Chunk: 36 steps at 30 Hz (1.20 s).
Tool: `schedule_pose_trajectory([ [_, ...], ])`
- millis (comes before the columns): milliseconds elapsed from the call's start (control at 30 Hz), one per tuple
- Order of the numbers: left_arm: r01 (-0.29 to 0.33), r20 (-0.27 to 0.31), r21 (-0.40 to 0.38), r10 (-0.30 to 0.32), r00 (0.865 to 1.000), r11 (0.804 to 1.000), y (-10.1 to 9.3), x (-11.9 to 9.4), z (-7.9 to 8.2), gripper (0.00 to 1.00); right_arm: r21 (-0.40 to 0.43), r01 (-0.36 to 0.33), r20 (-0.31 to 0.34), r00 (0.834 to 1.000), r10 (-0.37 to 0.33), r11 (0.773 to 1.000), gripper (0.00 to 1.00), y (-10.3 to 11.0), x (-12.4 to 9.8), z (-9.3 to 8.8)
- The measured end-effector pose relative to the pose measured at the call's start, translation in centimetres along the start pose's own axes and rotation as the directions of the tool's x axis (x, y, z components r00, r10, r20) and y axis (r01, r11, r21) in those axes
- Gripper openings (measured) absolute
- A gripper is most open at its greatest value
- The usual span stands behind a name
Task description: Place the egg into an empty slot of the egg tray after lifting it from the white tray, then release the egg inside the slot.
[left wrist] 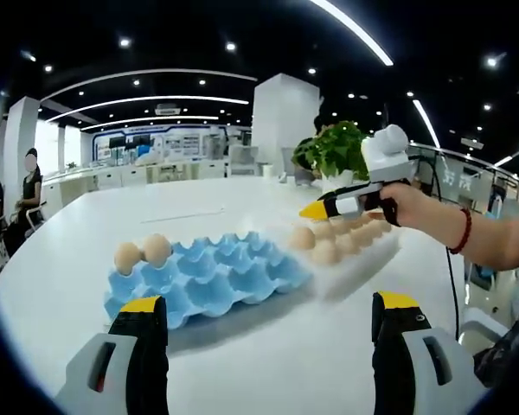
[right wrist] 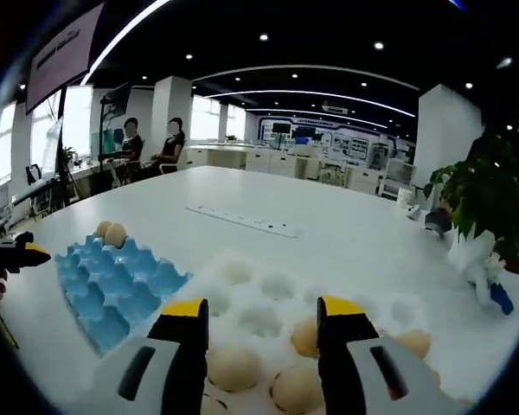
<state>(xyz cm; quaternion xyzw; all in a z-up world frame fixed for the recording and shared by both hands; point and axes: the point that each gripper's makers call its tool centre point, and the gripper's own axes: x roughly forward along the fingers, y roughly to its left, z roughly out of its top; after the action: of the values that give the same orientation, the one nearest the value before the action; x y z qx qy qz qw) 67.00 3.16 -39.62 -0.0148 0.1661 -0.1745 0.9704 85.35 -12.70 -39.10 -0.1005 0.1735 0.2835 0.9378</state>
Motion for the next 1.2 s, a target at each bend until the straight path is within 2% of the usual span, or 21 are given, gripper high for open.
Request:
schedule_pose_trajectory([
  [400,-0.011,0.003,0.008,0.011,1.0,1.0,0.3,-0.3,0.2,1.0,0.032,0.036,-0.012,0.999,-0.035,0.999,0.52,-1.8,0.1,-1.0],
  [533,-0.012,0.014,0.014,0.012,1.0,1.0,0.3,-0.5,0.2,1.0,0.04,0.067,-0.042,0.997,-0.066,0.997,0.51,-2.9,0.3,-1.8],
  [567,-0.009,0.023,0.018,0.009,1.0,1.0,0.3,-0.5,0.4,1.0,0.07,0.069,-0.05,0.997,-0.066,0.995,0.5,-3.1,0.5,-1.8],
  [667,-0.001,0.034,0.018,0.0,0.999,1.0,0.5,-0.3,0.6,1.0,0.078,0.089,-0.057,0.995,-0.084,0.993,0.49,-3.2,0.7,-1.9],
  [833,-0.012,0.031,0.029,0.011,0.999,0.999,0.8,-0.2,0.6,1.0,0.104,0.112,-0.112,0.989,-0.101,0.988,0.47,-3.7,1.2,-2.2],
  [933,-0.016,0.03,0.024,0.015,0.999,1.0,0.9,-0.2,0.5,1.0,0.098,0.111,-0.115,0.988,-0.1,0.989,0.46,-3.8,1.5,-2.2],
  [1100,-0.019,0.013,0.031,0.018,1.0,0.999,0.8,-0.1,0.2,1.0,0.147,0.112,-0.129,0.987,-0.093,0.983,0.44,-4.1,1.7,-2.7],
  [1200,-0.02,0.016,0.027,0.02,1.0,0.999,0.8,-0.1,0.3,1.0,0.211,0.123,-0.149,0.985,-0.093,0.97,0.43,-4.4,1.8,-3.1],
])
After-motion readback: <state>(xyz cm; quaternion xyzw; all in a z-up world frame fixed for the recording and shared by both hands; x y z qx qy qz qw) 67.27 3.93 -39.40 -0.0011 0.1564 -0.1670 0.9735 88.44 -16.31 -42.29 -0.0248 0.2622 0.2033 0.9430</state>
